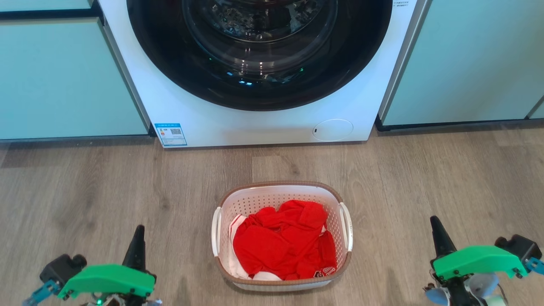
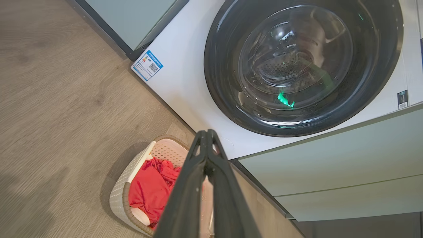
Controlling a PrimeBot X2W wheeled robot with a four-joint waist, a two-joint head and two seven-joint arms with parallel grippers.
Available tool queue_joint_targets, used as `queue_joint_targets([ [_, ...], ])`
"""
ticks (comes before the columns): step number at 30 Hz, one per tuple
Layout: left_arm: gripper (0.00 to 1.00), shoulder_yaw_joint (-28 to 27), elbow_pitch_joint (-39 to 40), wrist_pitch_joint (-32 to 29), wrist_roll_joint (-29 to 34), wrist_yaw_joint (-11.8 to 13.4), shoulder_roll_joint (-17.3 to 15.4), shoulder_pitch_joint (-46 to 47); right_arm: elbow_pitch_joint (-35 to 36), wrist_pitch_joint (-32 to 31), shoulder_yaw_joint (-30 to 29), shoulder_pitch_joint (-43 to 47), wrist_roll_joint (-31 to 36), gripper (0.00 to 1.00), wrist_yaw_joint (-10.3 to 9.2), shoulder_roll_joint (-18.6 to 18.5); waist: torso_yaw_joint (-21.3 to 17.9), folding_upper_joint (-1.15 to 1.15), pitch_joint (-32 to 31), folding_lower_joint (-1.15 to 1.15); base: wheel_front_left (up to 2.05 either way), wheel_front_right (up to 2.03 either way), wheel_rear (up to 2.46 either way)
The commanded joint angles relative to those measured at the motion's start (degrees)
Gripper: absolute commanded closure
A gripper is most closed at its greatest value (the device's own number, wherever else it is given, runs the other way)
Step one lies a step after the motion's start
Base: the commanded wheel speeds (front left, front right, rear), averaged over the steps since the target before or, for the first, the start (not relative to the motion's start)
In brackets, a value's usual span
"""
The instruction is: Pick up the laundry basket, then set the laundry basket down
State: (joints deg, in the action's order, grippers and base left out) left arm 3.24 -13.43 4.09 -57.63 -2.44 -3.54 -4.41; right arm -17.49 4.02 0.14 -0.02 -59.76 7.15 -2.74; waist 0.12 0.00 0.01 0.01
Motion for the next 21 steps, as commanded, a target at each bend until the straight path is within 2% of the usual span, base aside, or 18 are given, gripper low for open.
queue_joint_targets([
  [1, 1.0, -1.52, 1.59, -0.47, -1.83, -0.49, -0.9, 3.31, 2.05, -0.5, 0.3, -2.84, -1.9, 1.0, 0.2, -1.23, 0.0, 0.0, 0.0, 0.0, 0.0, 0.0, 0.0],
  [21, 1.0, -3.79, 0.82, -3.58, -14.46, -2.16, -0.86, 5.92, 2.61, -3.61, -1.55, -3.99, -13.67, 1.0, 0.25, -1.33, -0.04, 0.0, 0.06, 0.0, 0.0, 0.0, 0.0],
])
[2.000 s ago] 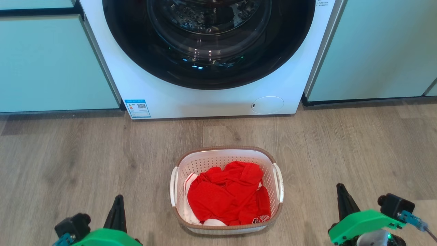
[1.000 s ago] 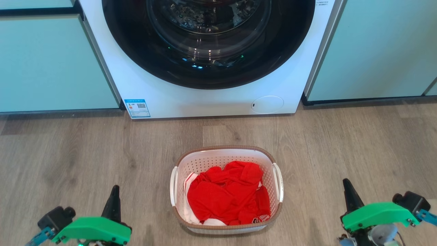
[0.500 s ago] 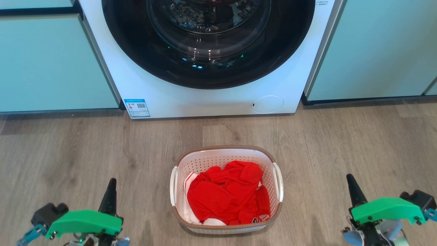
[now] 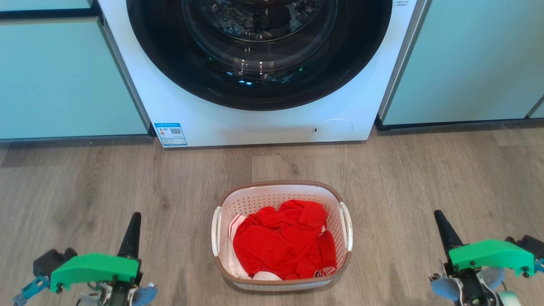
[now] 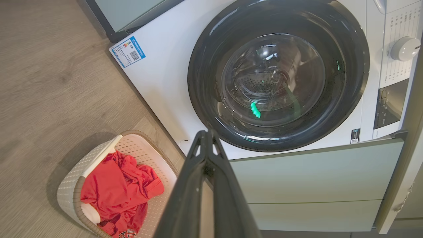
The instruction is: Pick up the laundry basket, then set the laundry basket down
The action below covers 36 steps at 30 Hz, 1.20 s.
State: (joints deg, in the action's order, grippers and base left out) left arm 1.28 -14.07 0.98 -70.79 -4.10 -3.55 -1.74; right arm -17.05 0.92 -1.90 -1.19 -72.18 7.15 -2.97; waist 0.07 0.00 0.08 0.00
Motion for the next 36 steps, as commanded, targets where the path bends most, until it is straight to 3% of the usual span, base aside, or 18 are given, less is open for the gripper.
queue_joint_targets([
  [1, 1.0, -1.96, 1.41, -0.64, -1.96, -0.59, -0.85, 3.39, 2.2, -0.68, 0.38, -2.88, -1.88, 1.0, 0.26, -1.11, 0.0, 0.0, 0.0, 0.0, 0.0, 0.0, 0.0],
  [27, 1.0, -5.37, 0.3, -5.2, -19.76, -2.97, -0.68, 7.12, 2.98, -5.23, -2.42, -4.54, -18.49, 1.0, 0.33, -1.14, -0.06, 0.0, 0.09, 0.0, 0.0, 0.0, 0.0],
  [36, 1.0, -6.05, 0.09, -6.07, -22.83, -3.38, -0.59, 7.78, 3.12, -6.1, -3.0, -4.84, -21.35, 1.0, 0.34, -1.09, -0.07, 0.0, 0.11, 0.0, 0.0, 0.0, 0.0],
])
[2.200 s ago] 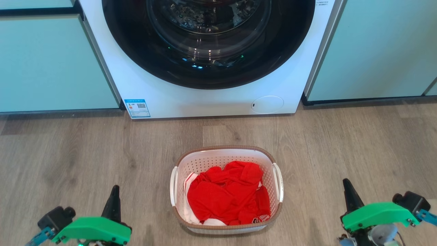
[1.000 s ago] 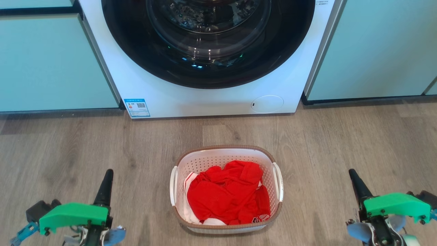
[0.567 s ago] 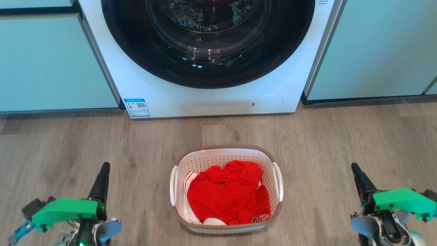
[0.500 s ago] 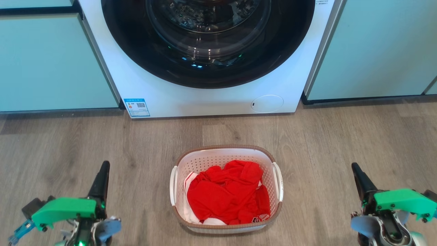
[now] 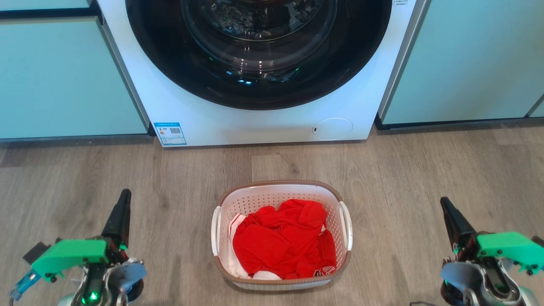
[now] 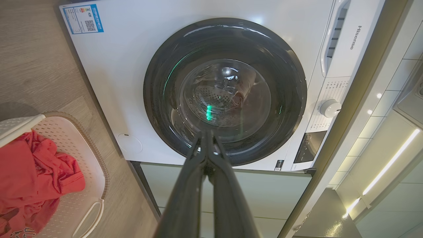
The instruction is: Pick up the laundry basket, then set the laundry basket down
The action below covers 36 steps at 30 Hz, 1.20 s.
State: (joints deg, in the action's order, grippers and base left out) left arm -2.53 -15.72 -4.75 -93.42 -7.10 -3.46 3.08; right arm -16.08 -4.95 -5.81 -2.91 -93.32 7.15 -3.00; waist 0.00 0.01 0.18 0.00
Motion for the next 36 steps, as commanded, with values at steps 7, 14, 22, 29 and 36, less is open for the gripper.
queue_joint_targets([
  [7, 1.0, -2.39, 1.74, -0.45, -0.07, -0.38, -0.58, 2.97, 2.14, -0.34, 0.77, -3.13, -0.08, 1.0, 0.34, -0.95, 0.0, -0.01, 0.0, 0.0, 0.0, 0.0, 0.0],
  [14, 1.0, -2.52, 1.73, -0.56, 0.04, -0.38, -0.49, 2.98, 2.13, -0.45, 0.65, -3.14, 0.03, 1.0, 0.34, -0.86, 0.0, -0.01, 0.0, 0.0, 0.0, 0.0, 0.0],
  [22, 1.0, -2.67, 1.72, -0.68, 0.16, -0.38, -0.38, 2.99, 2.12, -0.56, 0.51, -3.16, 0.14, 1.0, 0.34, -0.77, 0.0, -0.01, 0.0, 0.0, 0.0, 0.0, 0.0],
  [29, 1.0, -2.79, 1.72, -0.77, 0.26, -0.38, -0.3, 3.0, 2.12, -0.65, 0.4, -3.16, 0.24, 1.0, 0.34, -0.69, 0.0, -0.01, 0.0, 0.0, 0.0, 0.0, 0.0],
  [36, 1.0, -2.9, 1.71, -0.86, 0.35, -0.38, -0.22, 3.01, 2.11, -0.73, 0.29, -3.17, 0.32, 1.0, 0.34, -0.61, 0.0, -0.01, 0.0, 0.0, 0.0, 0.0, 0.0],
])
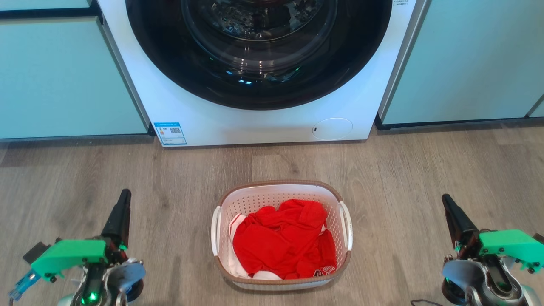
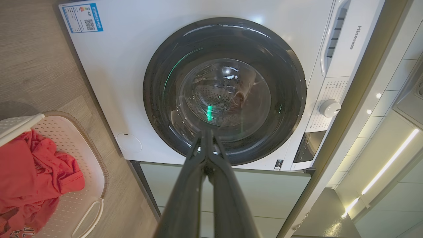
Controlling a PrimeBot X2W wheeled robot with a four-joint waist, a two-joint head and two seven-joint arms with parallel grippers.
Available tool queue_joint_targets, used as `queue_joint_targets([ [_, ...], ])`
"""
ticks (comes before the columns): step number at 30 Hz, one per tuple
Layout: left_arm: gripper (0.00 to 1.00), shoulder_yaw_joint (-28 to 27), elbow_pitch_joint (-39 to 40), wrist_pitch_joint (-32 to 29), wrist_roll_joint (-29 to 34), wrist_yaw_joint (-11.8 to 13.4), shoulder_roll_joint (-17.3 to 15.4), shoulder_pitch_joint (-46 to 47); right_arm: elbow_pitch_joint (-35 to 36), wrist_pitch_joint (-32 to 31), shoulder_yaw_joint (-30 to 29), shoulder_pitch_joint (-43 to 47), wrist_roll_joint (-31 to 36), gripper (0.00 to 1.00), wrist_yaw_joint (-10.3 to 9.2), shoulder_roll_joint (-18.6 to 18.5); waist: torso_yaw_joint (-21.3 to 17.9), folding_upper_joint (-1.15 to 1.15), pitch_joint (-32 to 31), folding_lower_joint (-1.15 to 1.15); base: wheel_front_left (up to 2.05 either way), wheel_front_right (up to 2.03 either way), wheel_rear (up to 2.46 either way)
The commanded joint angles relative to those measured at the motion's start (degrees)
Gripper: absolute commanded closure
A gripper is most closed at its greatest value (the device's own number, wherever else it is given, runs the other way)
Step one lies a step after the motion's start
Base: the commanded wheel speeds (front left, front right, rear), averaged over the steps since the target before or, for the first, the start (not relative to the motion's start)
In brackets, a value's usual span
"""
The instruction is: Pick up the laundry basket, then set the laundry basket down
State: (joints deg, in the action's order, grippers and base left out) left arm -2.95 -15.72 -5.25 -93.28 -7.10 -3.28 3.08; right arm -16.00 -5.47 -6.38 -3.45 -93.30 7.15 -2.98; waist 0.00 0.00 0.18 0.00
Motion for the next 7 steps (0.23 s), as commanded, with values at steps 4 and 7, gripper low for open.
queue_joint_targets([
  [4, 1.0, -2.52, 1.71, -0.4, 0.25, -0.38, -0.37, 3.01, 2.03, -0.25, 0.82, -2.64, 0.34, 1.0, 0.34, -0.61, 0.0, 0.0, 0.0, 0.0, 0.0, 0.0, 0.0],
  [7, 1.0, -2.57, 1.71, -0.43, 0.28, -0.38, -0.34, 3.02, 2.03, -0.28, 0.78, -2.64, 0.37, 1.0, 0.34, -0.58, 0.0, 0.0, 0.0, 0.0, 0.0, 0.0, 0.0],
])
